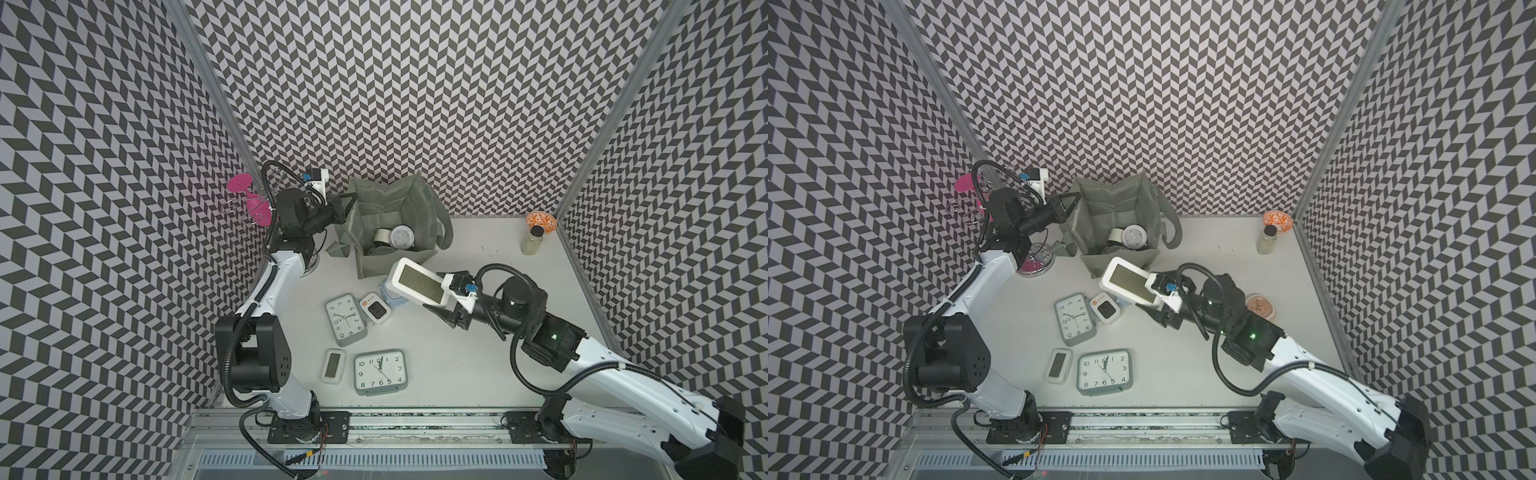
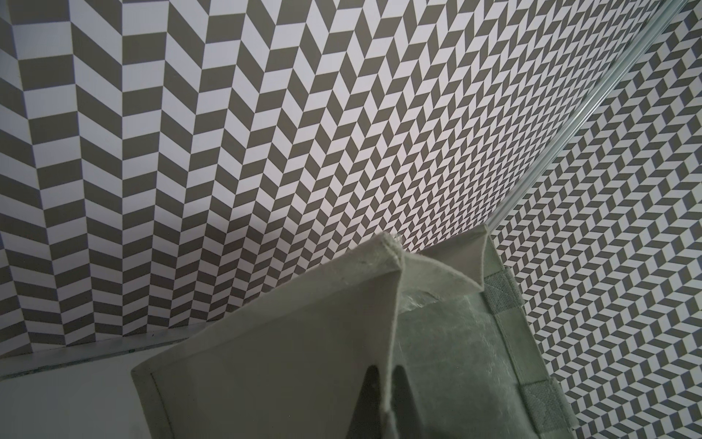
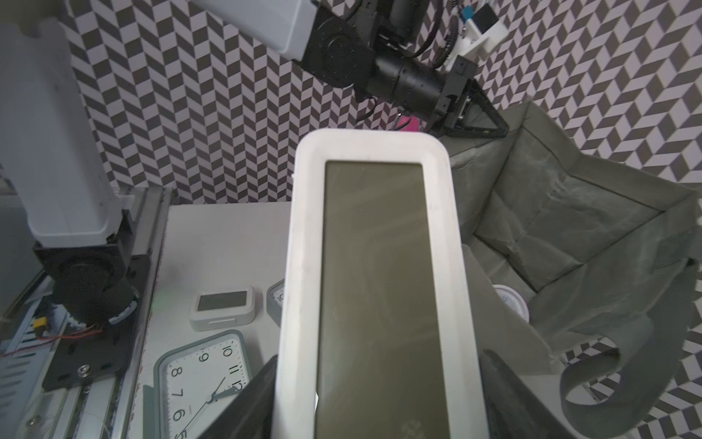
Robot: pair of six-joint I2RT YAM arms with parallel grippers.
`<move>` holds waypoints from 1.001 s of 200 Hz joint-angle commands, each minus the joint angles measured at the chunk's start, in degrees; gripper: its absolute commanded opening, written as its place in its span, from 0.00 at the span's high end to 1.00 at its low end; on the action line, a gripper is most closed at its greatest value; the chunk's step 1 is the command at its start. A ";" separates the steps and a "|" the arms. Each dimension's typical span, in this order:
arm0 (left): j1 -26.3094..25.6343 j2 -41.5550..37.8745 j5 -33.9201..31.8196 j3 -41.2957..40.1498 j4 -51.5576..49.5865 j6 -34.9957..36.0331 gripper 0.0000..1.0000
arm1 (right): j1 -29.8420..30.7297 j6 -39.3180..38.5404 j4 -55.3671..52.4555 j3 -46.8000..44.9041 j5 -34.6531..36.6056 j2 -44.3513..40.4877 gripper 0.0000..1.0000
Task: Put the alarm clock into the canvas bag
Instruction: Pick up the alarm from the center of the board, then place the alarm at the canvas bag.
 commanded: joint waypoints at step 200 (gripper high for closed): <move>-4.07 -7.44 3.12 1.90 6.04 4.22 1.00 | -7.13 -10.27 -9.51 46.62 7.91 41.96 0.59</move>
